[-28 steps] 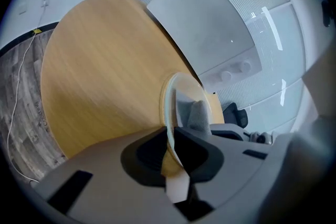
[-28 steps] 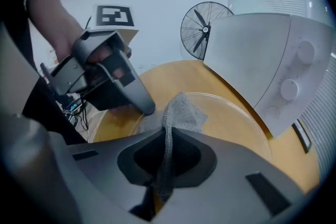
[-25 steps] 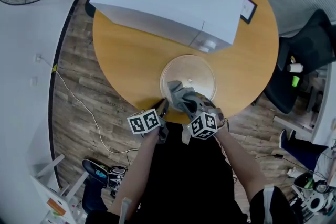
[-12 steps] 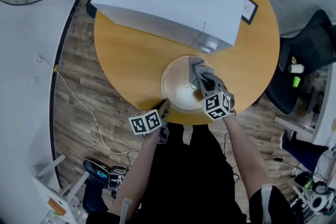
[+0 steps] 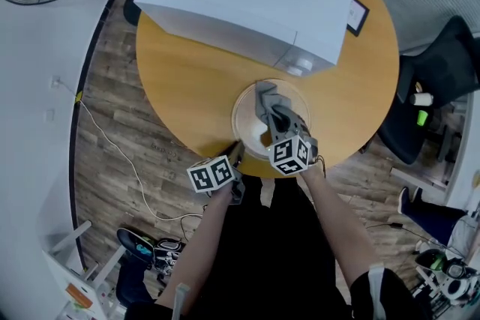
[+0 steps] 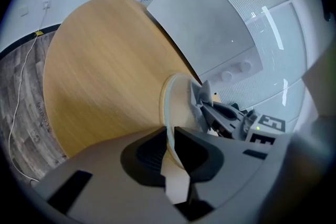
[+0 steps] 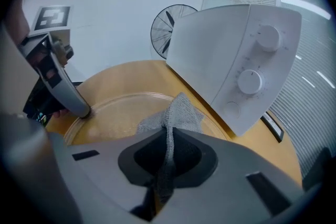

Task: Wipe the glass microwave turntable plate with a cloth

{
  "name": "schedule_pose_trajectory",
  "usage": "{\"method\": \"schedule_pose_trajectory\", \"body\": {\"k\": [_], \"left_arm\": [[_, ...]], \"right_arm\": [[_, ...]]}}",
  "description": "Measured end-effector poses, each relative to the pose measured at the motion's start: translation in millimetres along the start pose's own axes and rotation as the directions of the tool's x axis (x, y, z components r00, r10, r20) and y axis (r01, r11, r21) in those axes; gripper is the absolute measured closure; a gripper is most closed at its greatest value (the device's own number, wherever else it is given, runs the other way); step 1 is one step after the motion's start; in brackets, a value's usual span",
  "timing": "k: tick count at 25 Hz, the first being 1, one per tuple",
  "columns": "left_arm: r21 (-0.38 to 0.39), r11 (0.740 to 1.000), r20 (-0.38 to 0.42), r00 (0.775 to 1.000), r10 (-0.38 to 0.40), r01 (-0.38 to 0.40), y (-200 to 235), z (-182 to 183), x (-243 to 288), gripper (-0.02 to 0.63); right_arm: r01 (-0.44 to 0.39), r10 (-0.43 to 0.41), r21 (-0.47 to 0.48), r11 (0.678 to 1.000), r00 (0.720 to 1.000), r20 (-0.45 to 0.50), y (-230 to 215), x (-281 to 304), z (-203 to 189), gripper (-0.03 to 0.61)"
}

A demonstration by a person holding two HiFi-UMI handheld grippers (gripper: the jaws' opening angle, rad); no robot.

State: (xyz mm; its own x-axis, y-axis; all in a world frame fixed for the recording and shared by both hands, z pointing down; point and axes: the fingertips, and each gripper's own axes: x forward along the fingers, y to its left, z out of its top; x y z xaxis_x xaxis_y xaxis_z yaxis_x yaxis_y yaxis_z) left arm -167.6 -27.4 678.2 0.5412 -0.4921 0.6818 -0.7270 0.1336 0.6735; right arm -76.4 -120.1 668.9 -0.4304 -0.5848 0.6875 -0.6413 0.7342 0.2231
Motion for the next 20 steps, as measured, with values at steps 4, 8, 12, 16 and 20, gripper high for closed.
{"method": "schedule_pose_trajectory", "body": {"k": [4, 8, 12, 16, 20], "left_arm": [[-0.003, 1.000, 0.005, 1.000, 0.000, 0.000, 2, -1, 1, 0.574], [-0.016, 1.000, -0.001, 1.000, -0.010, 0.010, 0, -3, 2, 0.574], [-0.017, 1.000, 0.001, 1.000, -0.005, 0.005, 0, -3, 2, 0.572], [0.002, 1.000, -0.014, 1.000, -0.008, 0.008, -1, -4, 1, 0.572], [0.012, 1.000, -0.015, 1.000, 0.016, -0.016, 1, -6, -6, 0.572]], "right_arm": [[-0.037, 0.037, -0.037, 0.999, 0.999, 0.001, 27, -16, -8, 0.572], [-0.070, 0.069, -0.045, 0.997, 0.997, -0.021, 42, -27, -19, 0.571], [-0.095, 0.093, -0.027, 0.995, 0.994, -0.057, 52, -36, -27, 0.566], [-0.142, 0.151, 0.092, 0.986, 0.983, -0.105, 56, -46, -32, 0.554], [-0.138, 0.163, 0.287, 0.948, 0.984, -0.067, 46, -65, -28, 0.554]]}}
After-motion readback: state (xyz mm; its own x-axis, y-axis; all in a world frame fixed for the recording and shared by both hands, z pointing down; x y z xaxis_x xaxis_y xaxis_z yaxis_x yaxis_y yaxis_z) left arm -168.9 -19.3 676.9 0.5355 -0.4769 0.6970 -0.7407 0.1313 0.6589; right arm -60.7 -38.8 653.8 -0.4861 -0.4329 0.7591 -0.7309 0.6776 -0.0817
